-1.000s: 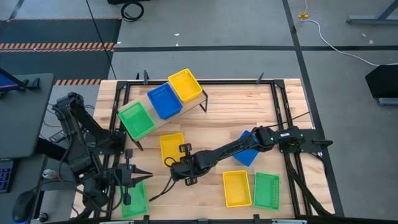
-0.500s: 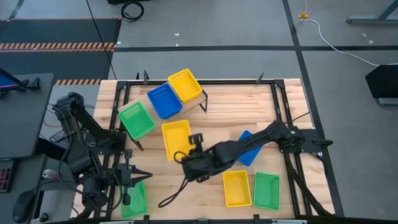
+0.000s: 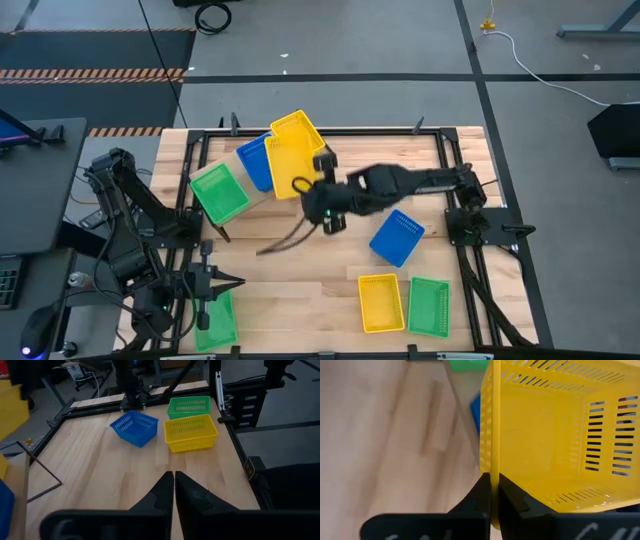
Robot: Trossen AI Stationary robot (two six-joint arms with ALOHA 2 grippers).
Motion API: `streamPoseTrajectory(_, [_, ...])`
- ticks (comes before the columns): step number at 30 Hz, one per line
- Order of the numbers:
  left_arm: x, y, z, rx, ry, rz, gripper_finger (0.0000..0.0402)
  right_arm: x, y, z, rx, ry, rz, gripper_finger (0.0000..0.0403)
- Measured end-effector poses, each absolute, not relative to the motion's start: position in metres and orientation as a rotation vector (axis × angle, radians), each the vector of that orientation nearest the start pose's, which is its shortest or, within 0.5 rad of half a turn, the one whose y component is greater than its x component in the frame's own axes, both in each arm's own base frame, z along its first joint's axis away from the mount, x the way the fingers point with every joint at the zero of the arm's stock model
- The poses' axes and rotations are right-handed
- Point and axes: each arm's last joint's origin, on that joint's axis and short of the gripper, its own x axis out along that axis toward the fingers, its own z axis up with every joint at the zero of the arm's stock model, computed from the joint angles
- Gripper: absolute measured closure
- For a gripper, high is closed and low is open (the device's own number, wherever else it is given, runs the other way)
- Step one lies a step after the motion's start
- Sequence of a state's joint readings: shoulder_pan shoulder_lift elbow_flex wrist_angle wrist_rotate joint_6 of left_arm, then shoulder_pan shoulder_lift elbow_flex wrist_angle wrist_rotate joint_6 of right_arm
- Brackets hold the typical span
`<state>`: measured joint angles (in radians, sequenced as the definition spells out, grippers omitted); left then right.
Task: Stack baskets on shelf by color
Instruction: Stack the top yellow basket on top of the yellow basket on the shelf
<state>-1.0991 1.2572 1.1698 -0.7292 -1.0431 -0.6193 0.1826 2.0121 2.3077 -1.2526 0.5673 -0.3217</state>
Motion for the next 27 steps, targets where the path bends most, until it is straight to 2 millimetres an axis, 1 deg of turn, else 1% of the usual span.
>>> streamPoseTrajectory(5, [0.134, -0.206, 0.333, 0.105, 0.381, 0.070, 0.0382, 0.399, 0.023, 0.392, -0.678, 1.041, -0.168, 0.0388])
streamPoseTrajectory(9, [0.134, -0.206, 0.333, 0.095, 0.380, 0.072, 0.0385, 0.400, 0.000, 0.392, -0.696, 1.067, -0.132, 0.0387])
streamPoseTrajectory(15, [0.134, -0.206, 0.333, 0.057, 0.366, 0.097, 0.0378, 0.400, -0.029, 0.392, -0.807, 1.110, -0.089, 0.0387])
streamPoseTrajectory(18, [0.135, -0.206, 0.332, 0.052, 0.346, 0.127, 0.0378, 0.399, -0.042, 0.392, -0.830, 1.121, -0.061, 0.0387])
streamPoseTrajectory(27, [0.143, -0.203, 0.330, 0.001, 0.332, 0.187, 0.0387, 0.396, -0.083, 0.392, -0.779, 1.088, 0.017, 0.0387])
